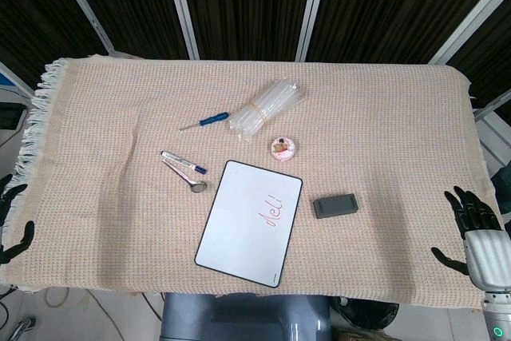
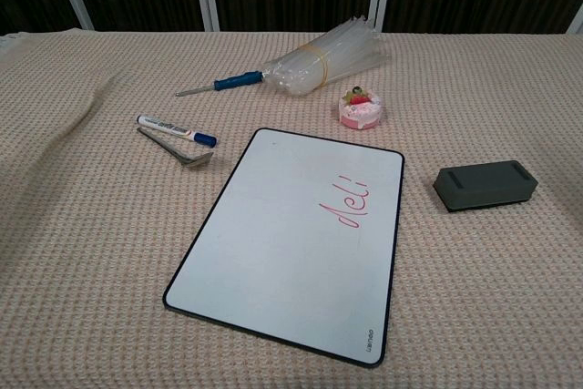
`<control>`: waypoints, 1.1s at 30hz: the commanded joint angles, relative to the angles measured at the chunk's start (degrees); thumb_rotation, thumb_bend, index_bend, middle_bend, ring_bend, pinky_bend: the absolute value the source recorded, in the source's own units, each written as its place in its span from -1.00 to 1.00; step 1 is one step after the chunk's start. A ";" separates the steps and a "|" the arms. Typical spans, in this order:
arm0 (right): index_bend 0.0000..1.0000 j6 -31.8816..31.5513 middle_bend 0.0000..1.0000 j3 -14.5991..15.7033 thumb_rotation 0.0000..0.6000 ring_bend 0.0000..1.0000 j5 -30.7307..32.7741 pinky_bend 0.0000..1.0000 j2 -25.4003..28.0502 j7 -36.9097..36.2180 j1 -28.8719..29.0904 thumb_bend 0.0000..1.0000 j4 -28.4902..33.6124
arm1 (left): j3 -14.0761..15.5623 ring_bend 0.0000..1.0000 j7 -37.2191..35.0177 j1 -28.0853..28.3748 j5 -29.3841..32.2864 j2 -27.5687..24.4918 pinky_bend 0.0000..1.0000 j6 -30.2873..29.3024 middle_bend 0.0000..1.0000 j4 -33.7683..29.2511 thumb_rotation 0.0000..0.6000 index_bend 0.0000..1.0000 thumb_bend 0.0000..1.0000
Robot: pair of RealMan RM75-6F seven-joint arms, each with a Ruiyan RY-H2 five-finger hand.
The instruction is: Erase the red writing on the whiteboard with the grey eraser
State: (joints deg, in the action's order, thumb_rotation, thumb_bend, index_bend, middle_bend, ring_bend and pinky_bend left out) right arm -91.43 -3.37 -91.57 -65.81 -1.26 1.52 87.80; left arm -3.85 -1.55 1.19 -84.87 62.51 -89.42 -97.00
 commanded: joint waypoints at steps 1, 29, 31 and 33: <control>-0.96 0.02 -0.88 0.02 1.00 -0.89 0.02 -0.69 0.03 -0.01 0.01 -0.72 0.05 | -0.01 -1.00 0.07 0.01 0.04 0.02 -1.00 -0.01 -0.96 0.00 1.00 -0.66 -0.15; -1.00 1.19 -0.99 0.45 1.00 -0.98 0.97 -0.74 1.29 1.31 -0.06 -0.75 1.85 | -0.06 -1.00 0.88 -0.07 1.01 0.04 -1.00 0.26 -0.96 -0.46 1.00 -0.65 -0.15; -1.00 1.41 -0.99 0.47 1.00 -0.98 0.91 -0.74 1.38 1.26 0.07 -0.76 1.88 | -0.10 -1.00 0.79 -0.14 1.09 0.10 -1.00 0.15 -0.96 -0.63 1.00 -0.65 -0.15; -1.00 1.95 -0.98 0.54 1.00 -0.98 0.91 -0.74 1.58 0.86 0.32 -0.77 1.91 | -0.08 -1.00 0.86 -0.17 1.20 0.21 -1.00 0.18 -0.96 -0.68 1.00 -0.65 -0.15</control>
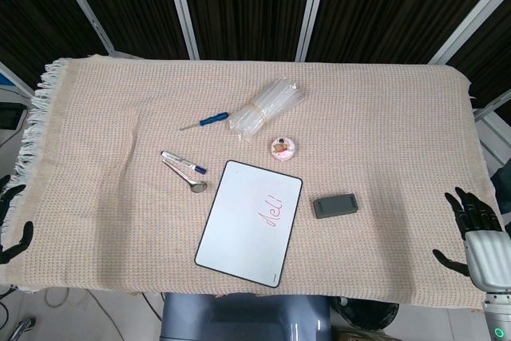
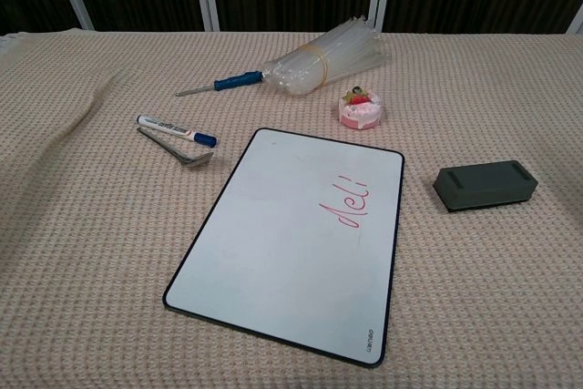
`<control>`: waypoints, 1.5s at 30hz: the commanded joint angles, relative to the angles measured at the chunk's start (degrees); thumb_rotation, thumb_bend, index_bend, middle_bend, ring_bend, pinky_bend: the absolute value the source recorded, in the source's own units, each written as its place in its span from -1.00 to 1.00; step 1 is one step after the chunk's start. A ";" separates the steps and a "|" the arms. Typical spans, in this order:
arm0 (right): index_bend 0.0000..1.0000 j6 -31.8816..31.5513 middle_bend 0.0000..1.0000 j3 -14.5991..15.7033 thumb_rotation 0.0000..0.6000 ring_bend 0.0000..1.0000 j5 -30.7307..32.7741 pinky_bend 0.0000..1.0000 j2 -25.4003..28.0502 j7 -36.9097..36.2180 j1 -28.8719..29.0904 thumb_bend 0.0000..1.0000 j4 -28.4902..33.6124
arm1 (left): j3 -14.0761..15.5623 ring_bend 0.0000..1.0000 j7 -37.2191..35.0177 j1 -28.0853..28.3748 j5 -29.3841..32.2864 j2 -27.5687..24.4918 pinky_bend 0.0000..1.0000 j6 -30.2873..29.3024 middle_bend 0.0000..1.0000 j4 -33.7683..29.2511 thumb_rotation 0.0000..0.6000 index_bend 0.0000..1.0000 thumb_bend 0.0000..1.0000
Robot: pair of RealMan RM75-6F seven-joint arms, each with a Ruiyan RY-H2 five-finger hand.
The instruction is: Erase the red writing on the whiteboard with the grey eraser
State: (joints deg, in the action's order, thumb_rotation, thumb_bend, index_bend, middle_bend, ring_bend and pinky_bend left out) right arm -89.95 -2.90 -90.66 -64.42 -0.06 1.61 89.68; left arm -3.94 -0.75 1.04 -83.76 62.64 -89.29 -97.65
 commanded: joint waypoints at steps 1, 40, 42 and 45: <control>-1.00 1.19 -0.98 0.13 1.00 -0.98 0.02 -0.74 0.47 -0.73 0.56 -0.77 0.10 | 0.04 -1.00 0.16 0.01 0.19 0.14 -1.00 0.18 -0.96 -0.06 1.00 -0.65 -0.15; -0.54 41.84 -0.45 -2.83 1.00 -0.55 6.23 -0.59 -7.98 -0.54 28.67 -0.38 -8.12 | -0.50 -1.00 1.57 0.26 2.05 0.28 -1.00 0.98 -0.96 -0.40 1.00 -0.65 -0.15; -0.52 42.22 -0.43 -3.10 1.00 -0.53 6.94 -0.58 -8.90 0.10 29.21 -0.36 -8.57 | -0.54 -1.00 1.63 0.26 2.16 0.27 -1.00 1.00 -0.96 -0.43 1.00 -0.65 -0.15; -0.48 42.87 -0.41 -3.35 1.00 -0.49 7.70 -0.56 -9.88 1.13 29.99 -0.35 -9.08 | -0.63 -1.00 1.67 0.26 2.34 0.27 -1.00 1.00 -0.96 -0.45 1.00 -0.65 -0.15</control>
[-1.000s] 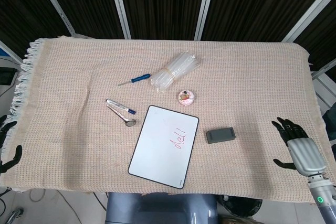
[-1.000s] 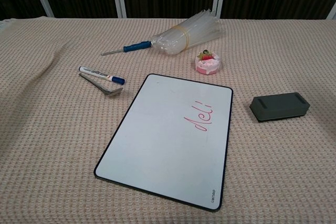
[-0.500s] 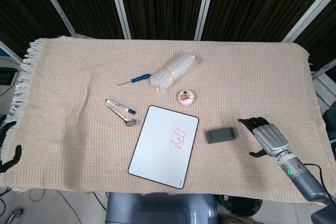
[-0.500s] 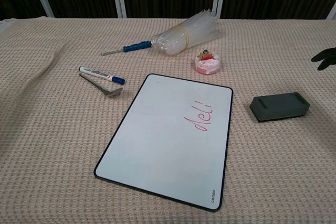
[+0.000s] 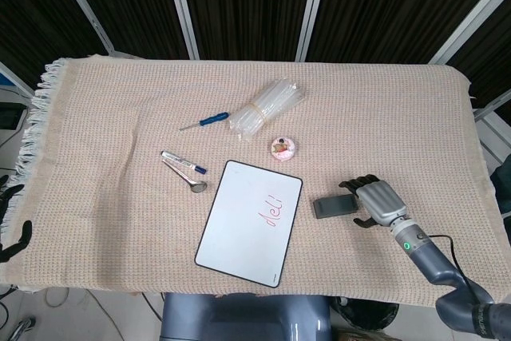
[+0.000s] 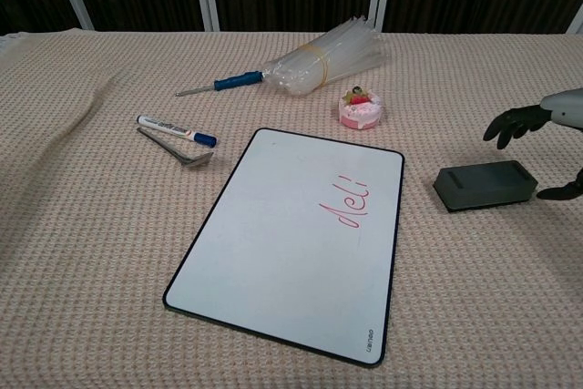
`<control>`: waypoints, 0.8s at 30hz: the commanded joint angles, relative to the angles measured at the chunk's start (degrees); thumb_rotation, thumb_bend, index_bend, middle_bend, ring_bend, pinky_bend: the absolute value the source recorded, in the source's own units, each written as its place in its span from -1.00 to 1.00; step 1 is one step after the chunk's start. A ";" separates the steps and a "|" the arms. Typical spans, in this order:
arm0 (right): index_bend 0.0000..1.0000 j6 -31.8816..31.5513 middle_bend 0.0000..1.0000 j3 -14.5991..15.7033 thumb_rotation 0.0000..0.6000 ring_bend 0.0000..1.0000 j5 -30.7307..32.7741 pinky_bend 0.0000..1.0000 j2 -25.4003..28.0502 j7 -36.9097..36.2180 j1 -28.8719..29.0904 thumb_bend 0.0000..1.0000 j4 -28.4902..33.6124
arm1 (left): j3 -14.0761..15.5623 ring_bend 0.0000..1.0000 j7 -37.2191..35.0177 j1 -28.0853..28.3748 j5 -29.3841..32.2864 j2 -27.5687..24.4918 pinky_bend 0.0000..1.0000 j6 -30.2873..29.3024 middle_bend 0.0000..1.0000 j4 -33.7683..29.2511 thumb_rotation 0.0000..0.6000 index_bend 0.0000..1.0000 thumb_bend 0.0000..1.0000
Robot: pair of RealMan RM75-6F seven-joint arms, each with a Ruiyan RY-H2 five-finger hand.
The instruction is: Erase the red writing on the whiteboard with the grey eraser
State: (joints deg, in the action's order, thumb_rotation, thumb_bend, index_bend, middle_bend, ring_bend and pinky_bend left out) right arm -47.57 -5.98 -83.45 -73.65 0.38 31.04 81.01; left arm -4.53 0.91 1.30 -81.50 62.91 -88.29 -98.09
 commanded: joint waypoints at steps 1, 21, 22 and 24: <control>-0.47 0.78 -0.40 -0.37 1.00 -0.48 0.82 -0.55 -1.02 1.16 0.88 -0.35 -0.55 | -0.08 -1.00 0.02 0.01 0.15 0.00 -1.00 0.01 -0.96 -0.04 1.00 -0.65 -0.15; -0.36 1.96 -0.30 -0.22 1.00 -0.34 5.61 -0.49 -4.07 7.92 3.34 -0.35 1.10 | -0.39 -1.00 0.24 0.08 1.16 -0.17 -1.00 0.41 -0.96 -0.47 1.00 -0.65 -0.15; -0.35 1.97 -0.30 -0.22 1.00 -0.34 5.79 -0.49 -4.13 8.16 3.45 -0.34 1.24 | -0.41 -1.00 0.23 0.09 1.21 -0.19 -1.00 0.43 -0.96 -0.49 1.00 -0.65 -0.15; -0.34 2.03 -0.30 -0.20 1.00 -0.34 6.19 -0.49 -4.24 8.68 3.65 -0.32 1.52 | -0.43 -1.00 0.26 0.11 1.29 -0.21 -1.00 0.49 -0.96 -0.54 1.00 -0.65 -0.15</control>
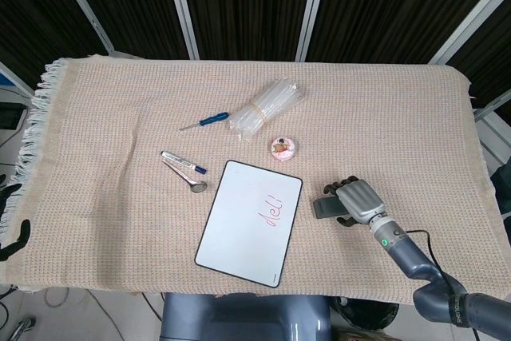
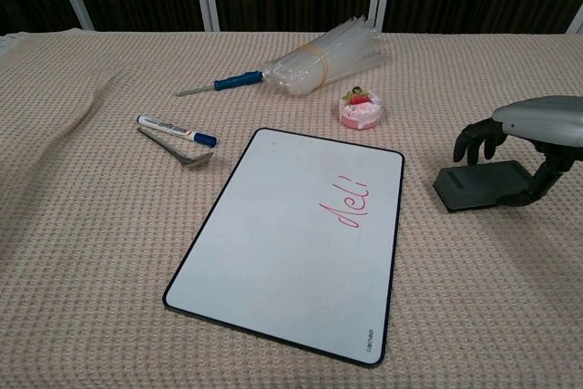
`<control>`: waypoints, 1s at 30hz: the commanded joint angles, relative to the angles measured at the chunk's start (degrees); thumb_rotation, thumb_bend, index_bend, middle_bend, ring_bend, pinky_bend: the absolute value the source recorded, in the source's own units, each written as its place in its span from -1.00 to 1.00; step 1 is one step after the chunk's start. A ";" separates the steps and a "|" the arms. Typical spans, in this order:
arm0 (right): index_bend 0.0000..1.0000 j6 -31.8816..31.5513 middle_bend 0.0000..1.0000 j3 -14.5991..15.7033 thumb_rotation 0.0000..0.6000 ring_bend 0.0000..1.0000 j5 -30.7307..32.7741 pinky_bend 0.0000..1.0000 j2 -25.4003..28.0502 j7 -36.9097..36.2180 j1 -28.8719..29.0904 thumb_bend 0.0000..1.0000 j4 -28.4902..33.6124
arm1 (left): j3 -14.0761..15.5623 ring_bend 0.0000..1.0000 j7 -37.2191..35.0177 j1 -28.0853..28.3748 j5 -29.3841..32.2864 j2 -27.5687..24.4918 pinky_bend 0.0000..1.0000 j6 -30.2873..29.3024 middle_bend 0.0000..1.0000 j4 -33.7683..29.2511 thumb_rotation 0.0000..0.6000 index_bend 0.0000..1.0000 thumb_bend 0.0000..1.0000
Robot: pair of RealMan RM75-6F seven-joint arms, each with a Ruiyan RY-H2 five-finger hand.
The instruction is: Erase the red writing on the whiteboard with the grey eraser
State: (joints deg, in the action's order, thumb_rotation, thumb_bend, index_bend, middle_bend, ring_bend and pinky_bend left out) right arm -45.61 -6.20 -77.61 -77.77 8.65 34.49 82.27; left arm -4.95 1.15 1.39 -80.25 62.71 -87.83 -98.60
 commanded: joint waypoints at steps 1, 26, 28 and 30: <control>-0.33 0.13 -0.30 0.07 1.00 -0.34 0.56 -0.49 -0.16 0.69 0.28 -0.30 0.42 | -0.02 -1.00 0.02 0.01 0.08 -0.02 -1.00 0.05 -0.96 -0.05 1.00 -0.65 -0.15; -0.13 0.05 -0.11 0.37 1.00 -0.10 4.02 -0.29 0.01 3.79 2.00 -0.12 2.81 | -0.21 -1.00 0.34 -0.03 0.87 -0.06 -1.00 0.20 -0.96 -0.42 1.00 -0.64 -0.14; -0.13 -0.10 -0.11 0.18 1.00 -0.08 4.00 -0.28 0.11 3.61 2.20 -0.11 3.21 | -0.20 -1.00 0.35 -0.04 0.88 -0.07 -1.00 0.22 -0.96 -0.43 1.00 -0.64 -0.14; -0.13 0.20 -0.11 -0.08 1.00 -0.08 4.27 -0.27 0.26 3.45 2.60 -0.11 3.65 | -0.20 -1.00 0.32 -0.04 0.89 -0.09 -1.00 0.22 -0.96 -0.46 1.00 -0.63 -0.14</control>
State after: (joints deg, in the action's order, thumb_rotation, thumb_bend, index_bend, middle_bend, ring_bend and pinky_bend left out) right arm -45.53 -6.16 -73.46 -77.59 12.18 36.94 85.77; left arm -5.15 1.48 1.35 -79.36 62.62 -87.61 -99.07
